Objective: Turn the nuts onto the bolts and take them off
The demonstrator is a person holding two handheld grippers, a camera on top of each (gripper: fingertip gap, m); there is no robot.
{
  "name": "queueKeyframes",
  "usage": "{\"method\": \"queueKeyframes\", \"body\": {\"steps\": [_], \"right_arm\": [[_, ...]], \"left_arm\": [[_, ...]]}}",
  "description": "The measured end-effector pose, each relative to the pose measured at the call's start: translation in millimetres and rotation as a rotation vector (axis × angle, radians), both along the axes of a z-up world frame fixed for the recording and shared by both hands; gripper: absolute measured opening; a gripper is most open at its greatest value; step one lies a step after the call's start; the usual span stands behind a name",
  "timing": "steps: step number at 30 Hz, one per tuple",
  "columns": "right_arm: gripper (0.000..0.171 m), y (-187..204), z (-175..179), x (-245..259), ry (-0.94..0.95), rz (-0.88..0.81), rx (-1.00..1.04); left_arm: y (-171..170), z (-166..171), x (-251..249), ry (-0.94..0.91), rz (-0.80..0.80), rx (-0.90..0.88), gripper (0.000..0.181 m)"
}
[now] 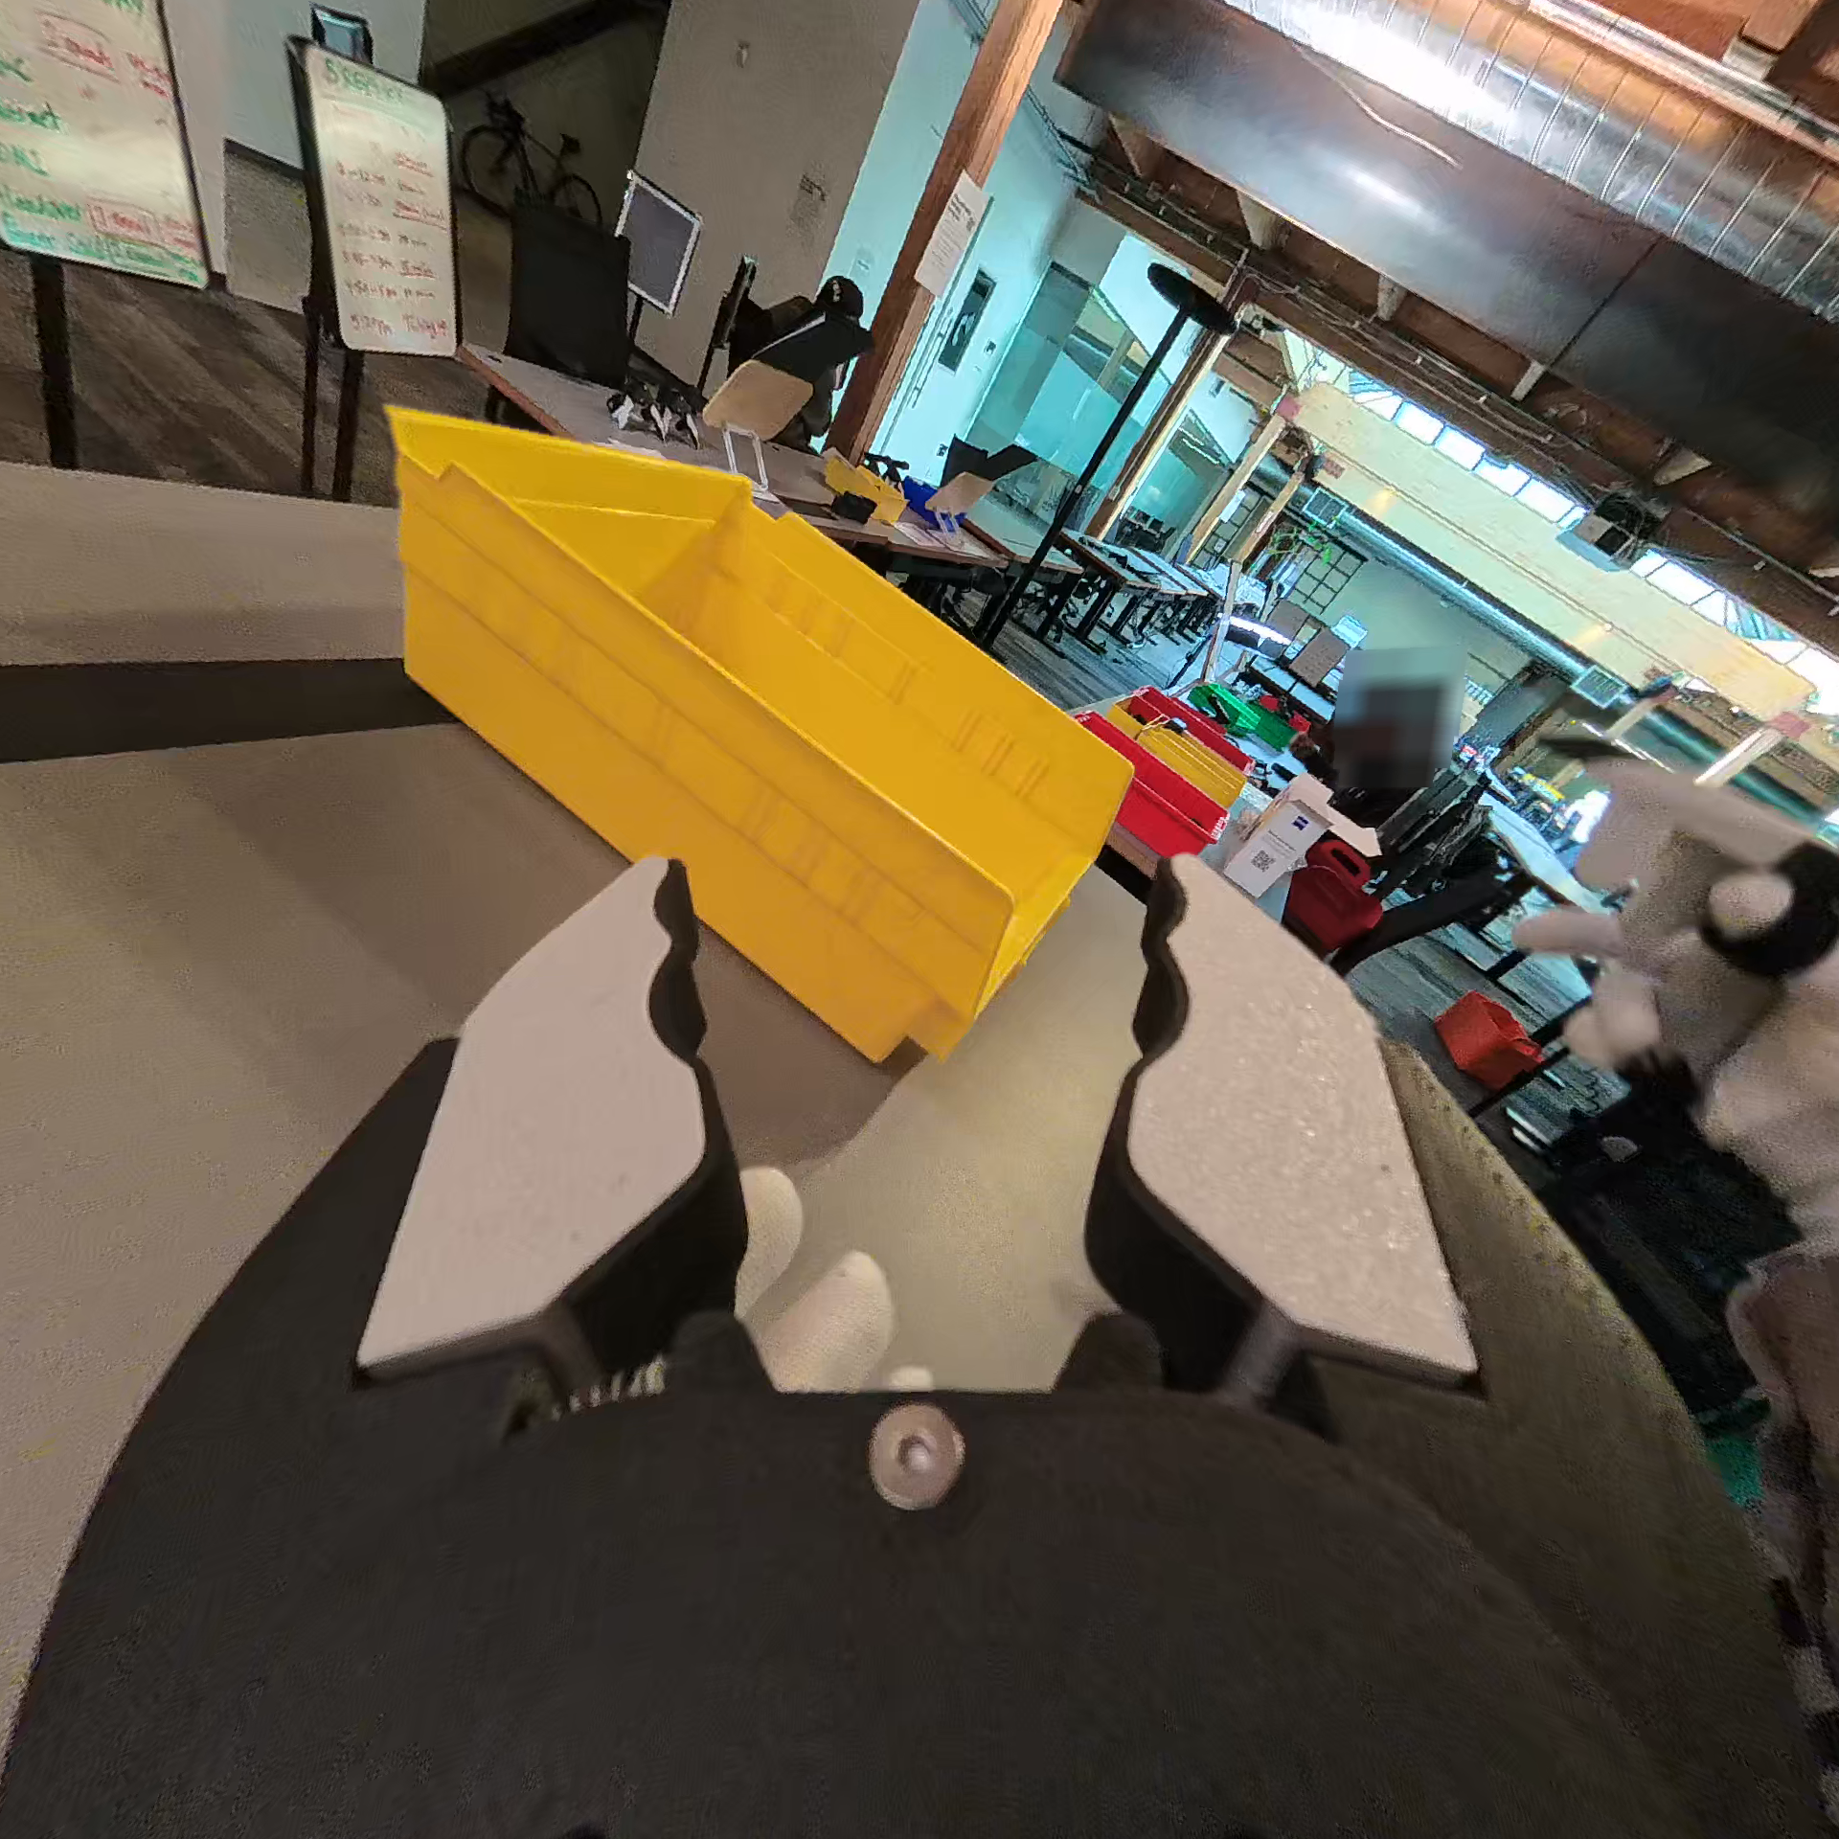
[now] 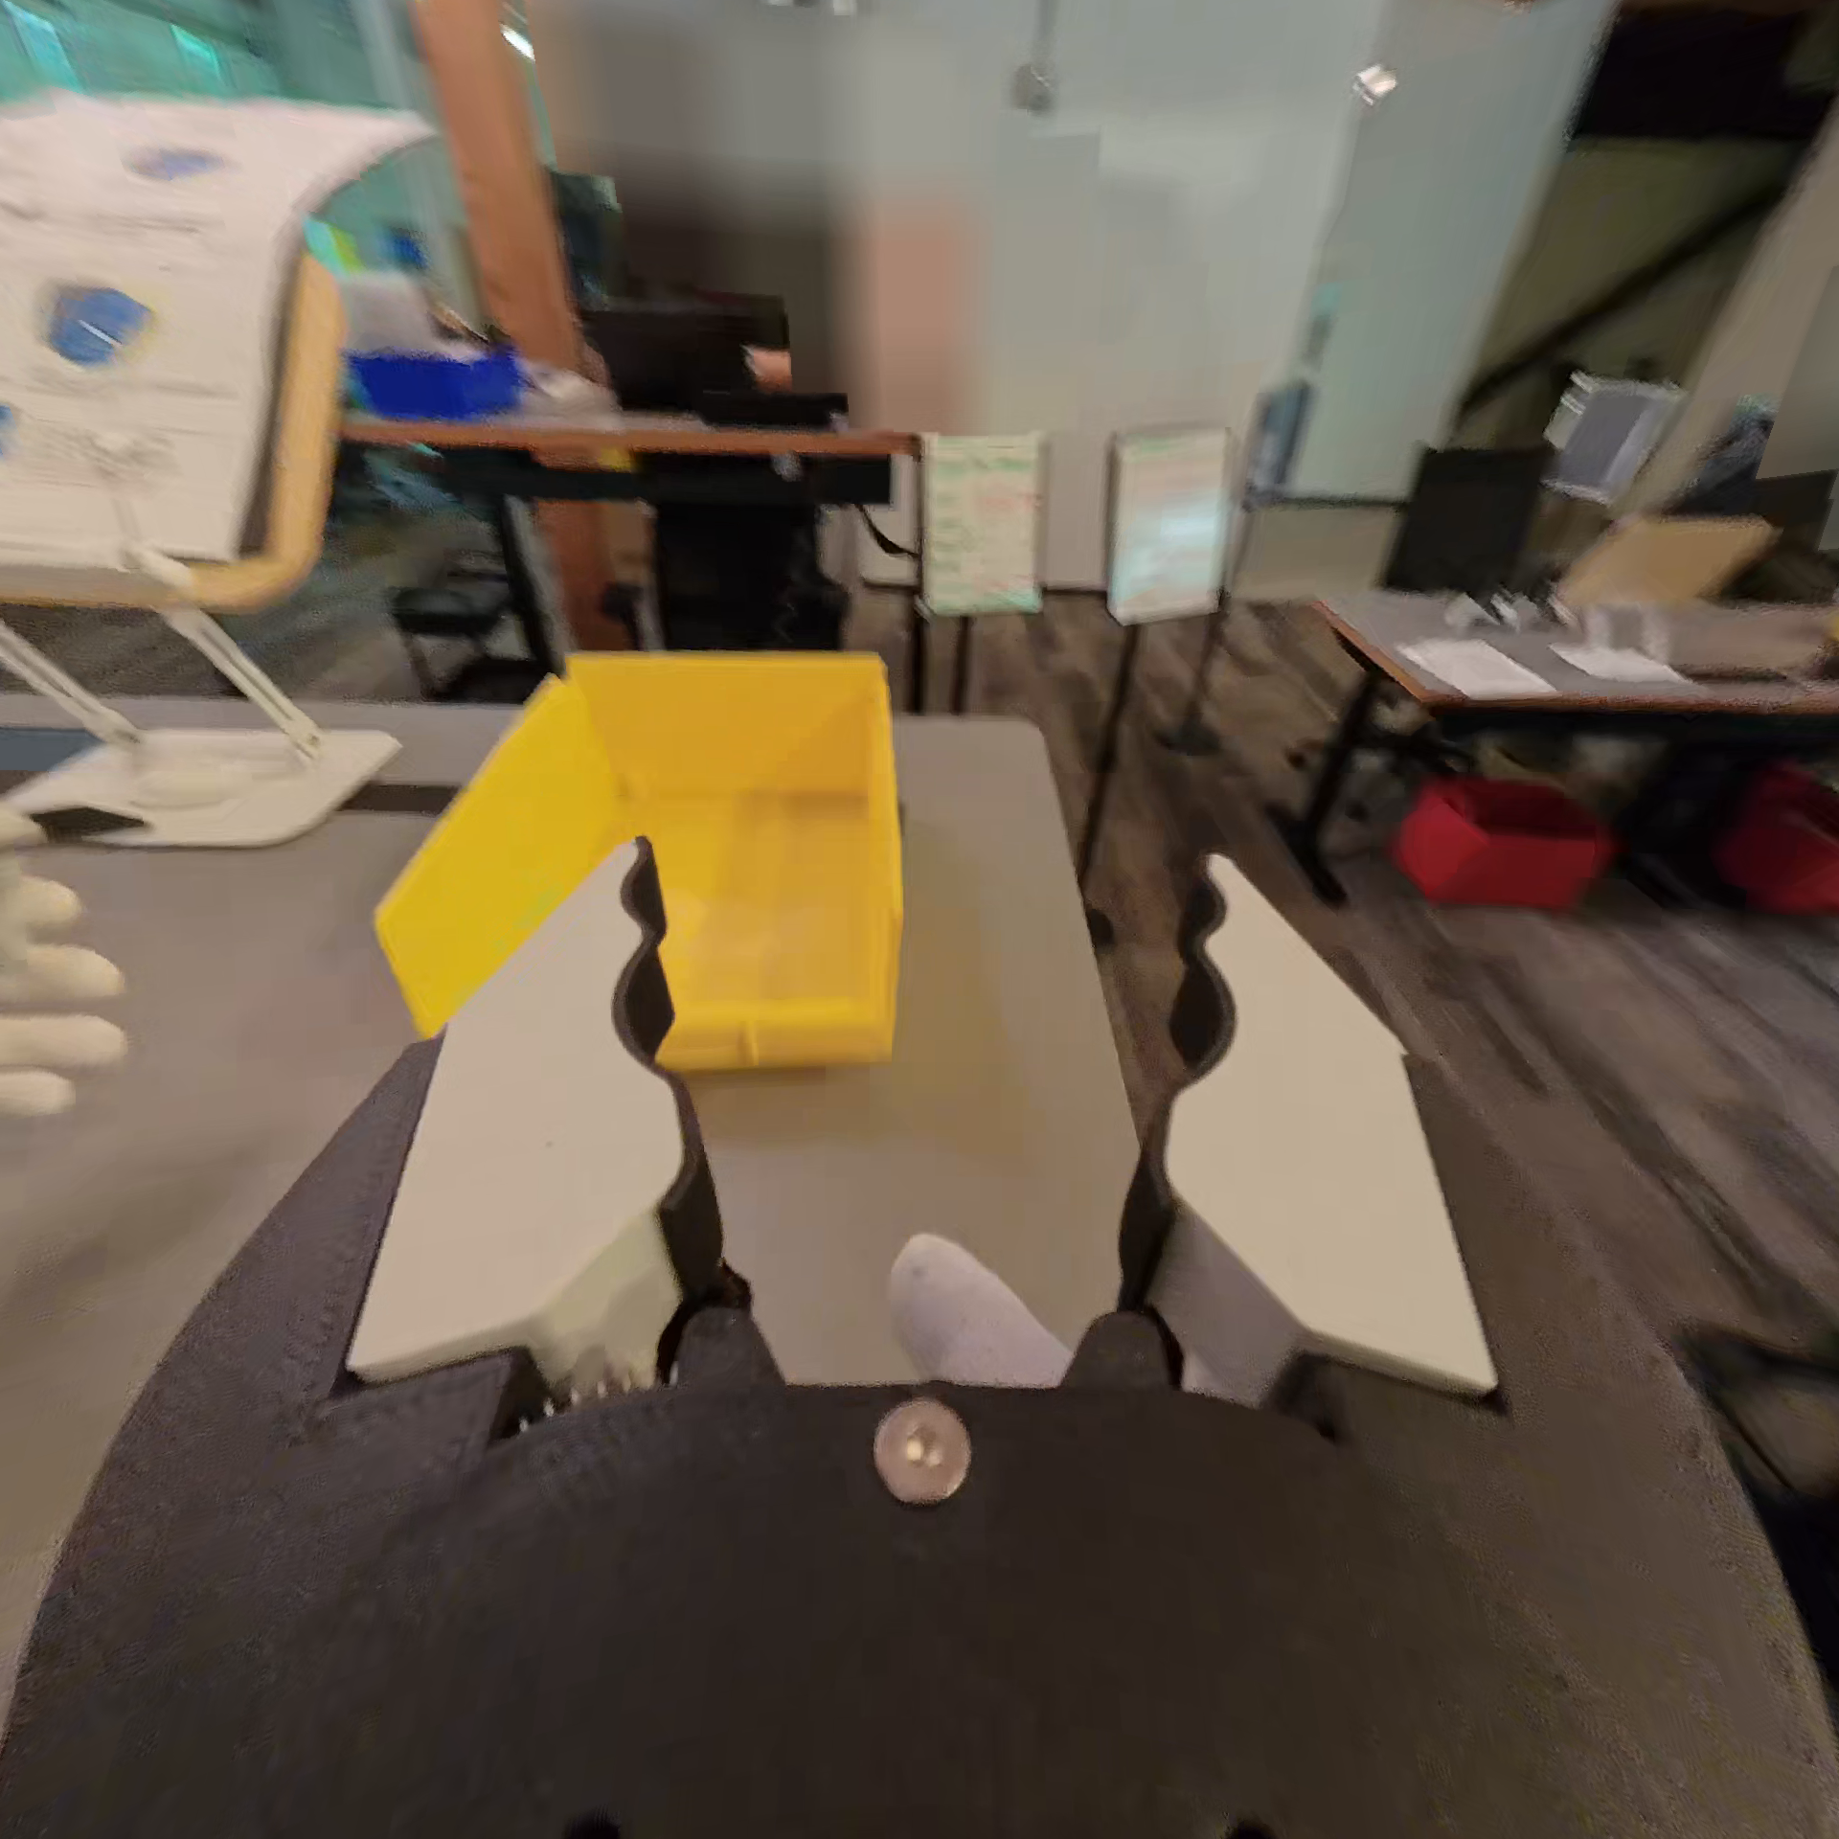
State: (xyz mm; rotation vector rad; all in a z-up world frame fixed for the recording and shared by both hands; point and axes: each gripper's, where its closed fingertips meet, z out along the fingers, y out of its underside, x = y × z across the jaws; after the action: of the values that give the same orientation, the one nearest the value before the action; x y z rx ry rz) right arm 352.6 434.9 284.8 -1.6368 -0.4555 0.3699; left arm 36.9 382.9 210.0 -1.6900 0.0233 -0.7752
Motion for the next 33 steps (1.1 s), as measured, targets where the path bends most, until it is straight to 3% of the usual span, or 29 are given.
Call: {"method": "queueKeyframes", "body": {"steps": [3, 6, 12, 15, 23, 33], "right_arm": [[0.128, -47, -48, 29, -0.062, -0.129, -0.100], [0.148, -69, -110, 37, -0.050, -0.131, -0.263], [0.160, -94, -177, 28, -0.203, -0.084, -0.359], [0.161, -100, -196, 23, -0.250, -0.062, -0.379], [0.160, -102, -205, 34, -0.345, -0.100, -0.394], [0.161, -92, -218, 34, -0.428, -0.044, -0.490]], "left_arm": [[-20, -1, -19, -0.055, -0.003, -0.031, 0.083], [-37, -9, -36, -0.103, 0.010, -0.079, 0.082], [-75, 3, -52, -0.059, 0.012, -0.066, 0.082], [-94, 8, -57, -0.031, 0.014, -0.054, 0.082], [-131, -2, -73, 0.029, 0.025, -0.074, 0.082], [-148, -31, -94, 0.092, 0.055, -0.134, 0.082]]}}
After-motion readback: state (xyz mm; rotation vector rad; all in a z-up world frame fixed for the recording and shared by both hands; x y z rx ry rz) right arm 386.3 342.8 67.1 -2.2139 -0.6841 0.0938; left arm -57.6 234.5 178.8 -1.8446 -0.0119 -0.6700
